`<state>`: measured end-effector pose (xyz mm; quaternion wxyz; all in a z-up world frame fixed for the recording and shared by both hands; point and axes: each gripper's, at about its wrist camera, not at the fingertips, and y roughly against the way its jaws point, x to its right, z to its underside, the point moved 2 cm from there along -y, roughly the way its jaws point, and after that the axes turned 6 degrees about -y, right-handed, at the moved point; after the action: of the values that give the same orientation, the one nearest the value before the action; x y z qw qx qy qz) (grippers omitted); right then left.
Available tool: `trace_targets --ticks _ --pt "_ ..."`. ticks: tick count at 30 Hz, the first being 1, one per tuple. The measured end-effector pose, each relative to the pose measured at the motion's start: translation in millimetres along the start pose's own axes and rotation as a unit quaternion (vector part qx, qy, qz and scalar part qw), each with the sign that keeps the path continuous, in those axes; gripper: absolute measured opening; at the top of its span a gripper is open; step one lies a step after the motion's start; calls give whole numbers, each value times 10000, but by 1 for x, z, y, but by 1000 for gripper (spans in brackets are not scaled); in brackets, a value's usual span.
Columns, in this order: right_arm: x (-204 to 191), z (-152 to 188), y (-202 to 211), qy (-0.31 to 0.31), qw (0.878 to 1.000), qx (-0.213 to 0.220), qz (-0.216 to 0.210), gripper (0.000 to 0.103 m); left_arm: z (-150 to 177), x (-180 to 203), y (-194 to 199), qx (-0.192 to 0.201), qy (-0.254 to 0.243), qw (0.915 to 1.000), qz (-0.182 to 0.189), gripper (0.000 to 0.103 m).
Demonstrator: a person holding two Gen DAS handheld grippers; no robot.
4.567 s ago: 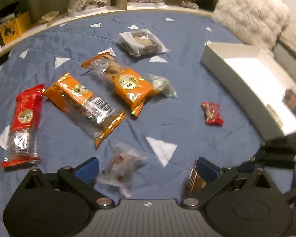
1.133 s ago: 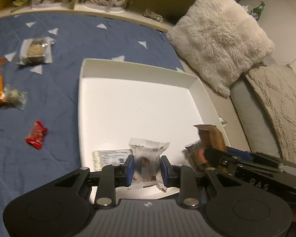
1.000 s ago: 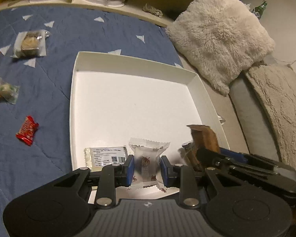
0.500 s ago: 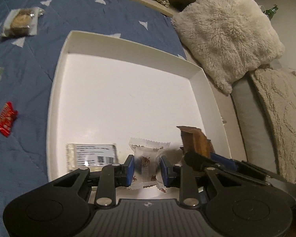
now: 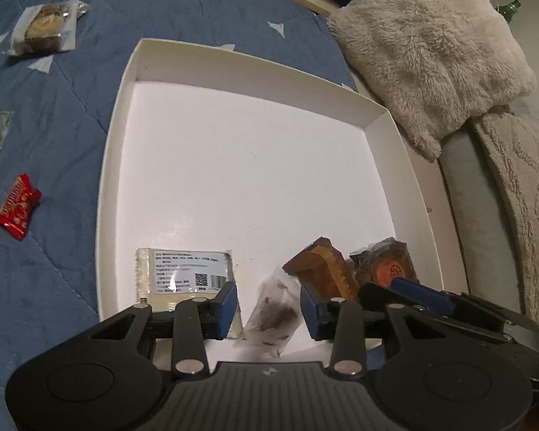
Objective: Organize snacks
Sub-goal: 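Carry both snacks into the white box and open both tools to release, then move both tools to the snacks on the quilt and open them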
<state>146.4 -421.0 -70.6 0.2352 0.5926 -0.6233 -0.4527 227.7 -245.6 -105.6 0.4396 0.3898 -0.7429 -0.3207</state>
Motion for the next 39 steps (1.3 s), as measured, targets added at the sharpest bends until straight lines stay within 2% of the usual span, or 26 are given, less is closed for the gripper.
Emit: trace_targets --ticks 11,13,17,20,22,31,34,39 --pt "5 7 20 174 9997 18 162 51 9 6 21 -29 -328 9993 -163 43" --pt "6 9 26 189 9996 52 219 53 12 7 26 -18 -370 9991 -194 53" --pt "7 8 33 225 9994 71 267 56 18 9 35 7 -490 9985 -250 55" --pt "8 9 40 279 9991 102 309 62 22 9 42 -3 -546 9981 -289 61" --pt "9 9 44 288 9990 108 324 72 25 9 48 26 -615 9976 -324 74" --pt "2 16 62 503 9974 148 489 100 34 2 76 195 -849 9953 -421 98" --pt "-4 19 69 535 9968 218 545 102 36 -3 85 293 -900 9943 -489 103" --pt "-9 21 77 504 9960 289 675 102 38 -11 98 333 -1033 9925 -566 103"
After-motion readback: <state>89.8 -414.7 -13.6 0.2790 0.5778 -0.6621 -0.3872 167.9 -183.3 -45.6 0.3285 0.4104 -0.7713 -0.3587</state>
